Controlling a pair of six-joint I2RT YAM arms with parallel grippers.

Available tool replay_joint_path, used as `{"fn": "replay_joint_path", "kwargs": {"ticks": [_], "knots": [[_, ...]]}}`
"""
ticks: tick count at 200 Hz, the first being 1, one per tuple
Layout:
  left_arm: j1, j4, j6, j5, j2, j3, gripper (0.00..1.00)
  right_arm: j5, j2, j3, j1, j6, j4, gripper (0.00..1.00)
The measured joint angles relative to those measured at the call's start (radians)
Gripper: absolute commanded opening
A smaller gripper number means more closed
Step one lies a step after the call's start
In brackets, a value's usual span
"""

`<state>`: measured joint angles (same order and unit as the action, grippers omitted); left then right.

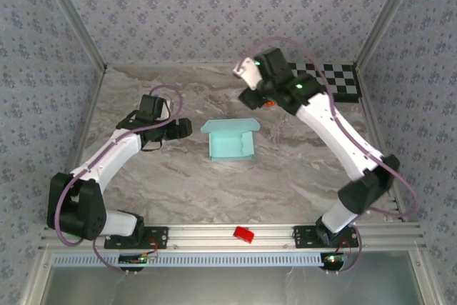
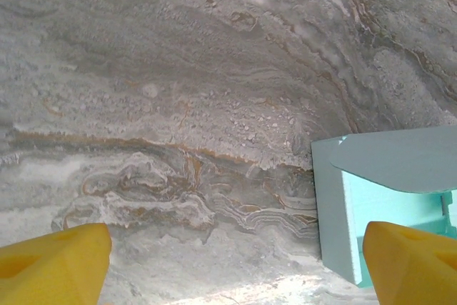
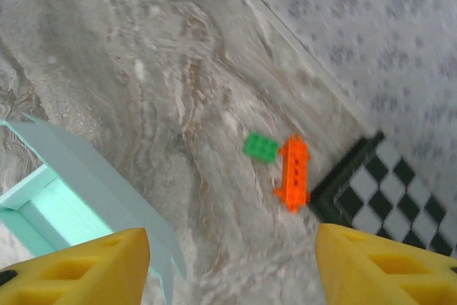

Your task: Fold the paper box

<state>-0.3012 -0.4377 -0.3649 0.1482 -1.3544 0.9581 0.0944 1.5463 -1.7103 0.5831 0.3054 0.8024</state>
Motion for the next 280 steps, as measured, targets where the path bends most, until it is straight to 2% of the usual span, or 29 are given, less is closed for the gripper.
{"fn": "replay_joint_path", "kwargs": {"ticks": [42, 64, 87, 135, 151, 161, 175, 199, 229, 242, 280], "knots": [[0.002, 0.179, 0.243, 0.142, -0.003, -0.068, 0.90, -0.024, -0.310, 0.418, -0.113, -0.337, -0.077, 0.66], [0.014, 0.250, 0.341, 0.225, -0.053, -0.071, 0.81, -0.037, -0.438, 0.594, -0.131, -0.439, -0.117, 0.67], [0.023, 0.282, 0.434, 0.296, -0.116, -0.069, 0.80, -0.058, -0.503, 0.701, -0.132, -0.510, -0.163, 0.67], [0.033, 0.321, 0.592, 0.442, -0.171, -0.064, 0.68, -0.138, -0.486, 0.829, -0.132, -0.608, -0.295, 0.67], [0.038, 0.339, 0.629, 0.484, -0.181, -0.058, 0.67, -0.155, -0.459, 0.849, -0.131, -0.632, -0.330, 0.66], [0.040, 0.354, 0.649, 0.509, -0.185, -0.058, 0.61, -0.163, -0.438, 0.855, -0.129, -0.643, -0.351, 0.66], [0.040, 0.369, 0.681, 0.541, -0.188, -0.058, 0.60, -0.174, -0.405, 0.856, -0.129, -0.657, -0.373, 0.66], [0.040, 0.384, 0.717, 0.574, -0.200, -0.056, 0.54, -0.193, -0.351, 0.856, -0.126, -0.666, -0.404, 0.65], [0.040, 0.396, 0.744, 0.603, -0.227, -0.053, 0.52, -0.206, -0.312, 0.856, -0.121, -0.678, -0.427, 0.65], [0.040, 0.402, 0.755, 0.611, -0.233, -0.051, 0.46, -0.208, -0.302, 0.856, -0.120, -0.683, -0.436, 0.65], [0.039, 0.418, 0.769, 0.623, -0.264, -0.024, 0.43, -0.215, -0.280, 0.856, -0.120, -0.684, -0.453, 0.65]]}}
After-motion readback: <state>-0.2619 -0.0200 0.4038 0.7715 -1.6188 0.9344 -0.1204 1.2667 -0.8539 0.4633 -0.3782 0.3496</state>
